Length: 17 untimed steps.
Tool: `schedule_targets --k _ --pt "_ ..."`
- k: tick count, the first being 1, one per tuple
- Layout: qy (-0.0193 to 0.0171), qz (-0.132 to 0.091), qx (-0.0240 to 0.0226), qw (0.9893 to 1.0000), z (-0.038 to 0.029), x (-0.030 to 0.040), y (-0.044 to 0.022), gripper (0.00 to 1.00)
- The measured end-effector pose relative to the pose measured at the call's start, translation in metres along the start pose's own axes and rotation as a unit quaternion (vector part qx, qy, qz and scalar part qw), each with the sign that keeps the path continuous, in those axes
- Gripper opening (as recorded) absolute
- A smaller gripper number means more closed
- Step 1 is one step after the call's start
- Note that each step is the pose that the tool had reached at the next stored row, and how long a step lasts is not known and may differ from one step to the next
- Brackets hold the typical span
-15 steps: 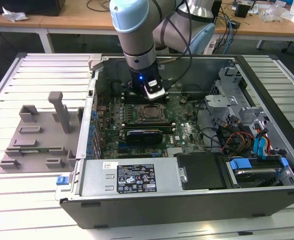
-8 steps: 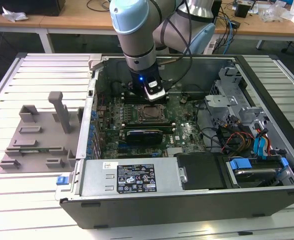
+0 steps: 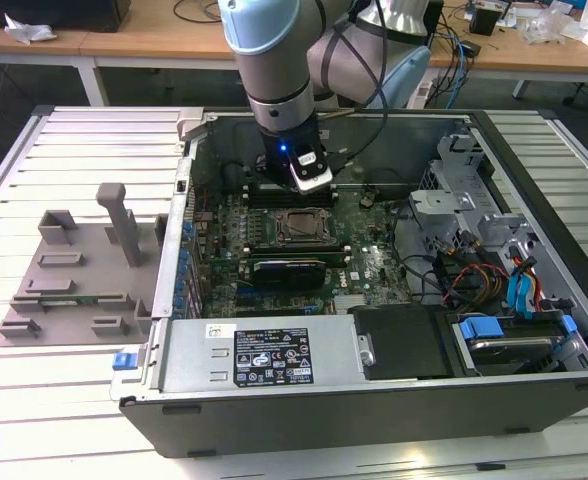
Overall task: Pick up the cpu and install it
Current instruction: 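Install the first cpu locking lever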
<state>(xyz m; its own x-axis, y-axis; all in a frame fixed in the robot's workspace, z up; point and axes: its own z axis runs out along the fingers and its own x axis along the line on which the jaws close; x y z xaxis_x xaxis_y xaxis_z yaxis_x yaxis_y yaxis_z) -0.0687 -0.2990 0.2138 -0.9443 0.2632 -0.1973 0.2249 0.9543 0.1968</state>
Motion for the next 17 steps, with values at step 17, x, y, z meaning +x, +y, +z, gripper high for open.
schedule_targets --k 17 --pt "0.0571 -0.014 0.1311 0.9896 0.0055 -0.0156 0.0024 0.11"
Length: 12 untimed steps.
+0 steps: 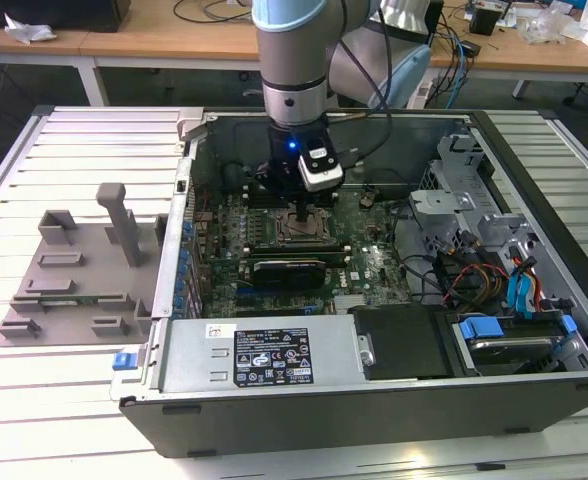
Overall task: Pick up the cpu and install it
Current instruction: 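Install the first cpu locking lever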
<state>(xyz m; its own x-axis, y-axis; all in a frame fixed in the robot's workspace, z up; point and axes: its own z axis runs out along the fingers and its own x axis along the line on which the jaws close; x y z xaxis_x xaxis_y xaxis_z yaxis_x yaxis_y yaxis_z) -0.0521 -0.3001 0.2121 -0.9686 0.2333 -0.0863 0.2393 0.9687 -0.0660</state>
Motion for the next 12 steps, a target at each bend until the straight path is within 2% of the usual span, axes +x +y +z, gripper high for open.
schedule_targets --k 1,4,6,7,8,9,10,12 --pt "0.0055 -0.001 0.0045 1.0 -0.0001 -0.0005 0.0001 0.11" --pt "0.0052 -0.007 0.004 1.0 0.0 -0.0007 0.0002 0.11" --pt "0.0037 -0.028 0.0023 0.9996 0.0004 -0.0008 0.0002 0.11" --pt "0.0025 -0.044 0.001 0.999 0.0009 -0.0007 0.0002 0.11" --pt "0.002 -0.061 -0.0001 0.9981 0.0016 -0.0006 0.0002 0.11" --pt "0.0035 -0.08 -0.0008 0.9968 0.0027 -0.0005 0.0003 0.11" --pt "0.0037 -0.106 -0.0021 0.9944 0.0032 -0.0005 0.0003 0.11" --pt "0.0029 -0.12 -0.0051 0.9928 0.0033 -0.0008 0.0005 0.11"
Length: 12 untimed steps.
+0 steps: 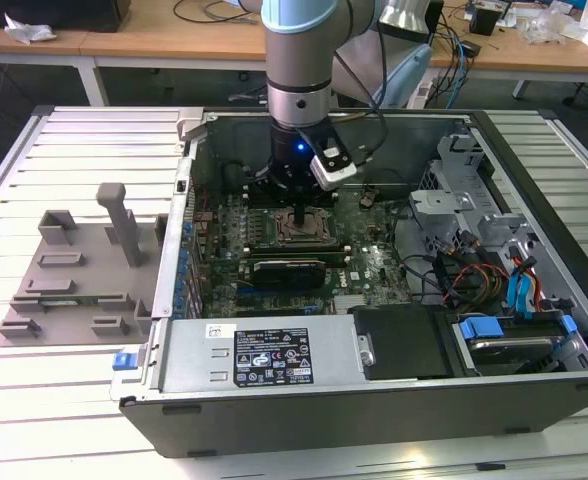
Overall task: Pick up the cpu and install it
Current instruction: 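Install the first cpu locking lever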
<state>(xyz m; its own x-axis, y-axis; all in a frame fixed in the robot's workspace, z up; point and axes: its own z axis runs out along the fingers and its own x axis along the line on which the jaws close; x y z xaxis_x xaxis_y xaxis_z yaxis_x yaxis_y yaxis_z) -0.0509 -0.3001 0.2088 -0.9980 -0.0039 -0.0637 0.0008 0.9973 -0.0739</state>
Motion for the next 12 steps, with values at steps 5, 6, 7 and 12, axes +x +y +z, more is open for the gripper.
schedule_targets --k 5,6,7,12 --pt "-0.0012 -0.016 -0.0046 0.9999 -0.0137 -0.0011 -0.001 0.11" --pt "-0.0013 -0.016 -0.0046 0.9999 -0.0191 -0.0015 -0.0014 0.11" --pt "-0.0013 -0.016 -0.0046 0.9999 -0.0244 -0.0018 -0.0018 0.11" --pt "-0.0012 -0.016 -0.0052 0.9999 -0.0302 -0.0024 -0.0032 0.11"
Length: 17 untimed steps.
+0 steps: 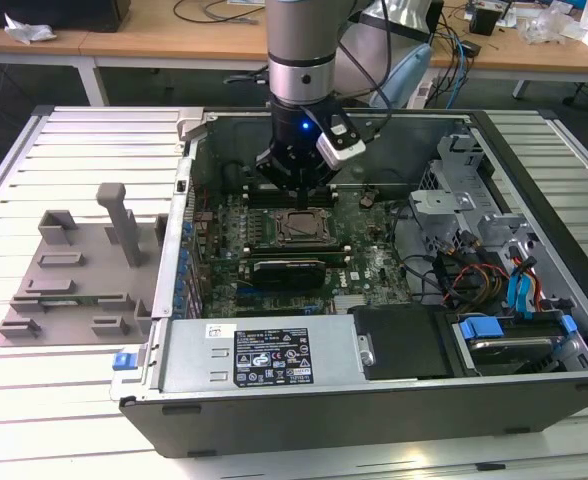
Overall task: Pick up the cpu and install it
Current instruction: 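Install the first cpu locking lever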
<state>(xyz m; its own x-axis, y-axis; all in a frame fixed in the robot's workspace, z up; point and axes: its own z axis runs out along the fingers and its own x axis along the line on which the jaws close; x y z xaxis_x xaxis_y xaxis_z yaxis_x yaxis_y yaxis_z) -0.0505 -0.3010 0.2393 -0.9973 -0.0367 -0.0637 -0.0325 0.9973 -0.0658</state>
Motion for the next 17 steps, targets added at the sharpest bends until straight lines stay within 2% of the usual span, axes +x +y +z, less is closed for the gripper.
schedule_targets --k 5,7,8,9,10,11,12,17 --pt "-0.0004 0.002 -0.0193 0.9998 0.0014 0.0 -0.01 0.11" --pt "-0.0008 0.005 -0.0368 0.9993 0.003 0.0001 -0.0137 0.11" --pt "0.0021 0.009 -0.0377 0.9992 0.0034 0.0002 -0.0166 0.11" --pt "0.008 0.013 -0.0375 0.9992 0.004 0.0002 -0.0178 0.11" --pt "0.0129 0.014 -0.0376 0.9991 0.0057 -0.0035 -0.0192 0.11" --pt "0.0149 0.015 -0.0376 0.9991 0.0066 -0.0084 -0.0199 0.11" --pt "0.0163 0.014 -0.0376 0.9991 0.0071 -0.0116 -0.0205 0.11" --pt "0.0167 0.014 -0.0377 0.999 0.0076 -0.0116 -0.0237 0.11"
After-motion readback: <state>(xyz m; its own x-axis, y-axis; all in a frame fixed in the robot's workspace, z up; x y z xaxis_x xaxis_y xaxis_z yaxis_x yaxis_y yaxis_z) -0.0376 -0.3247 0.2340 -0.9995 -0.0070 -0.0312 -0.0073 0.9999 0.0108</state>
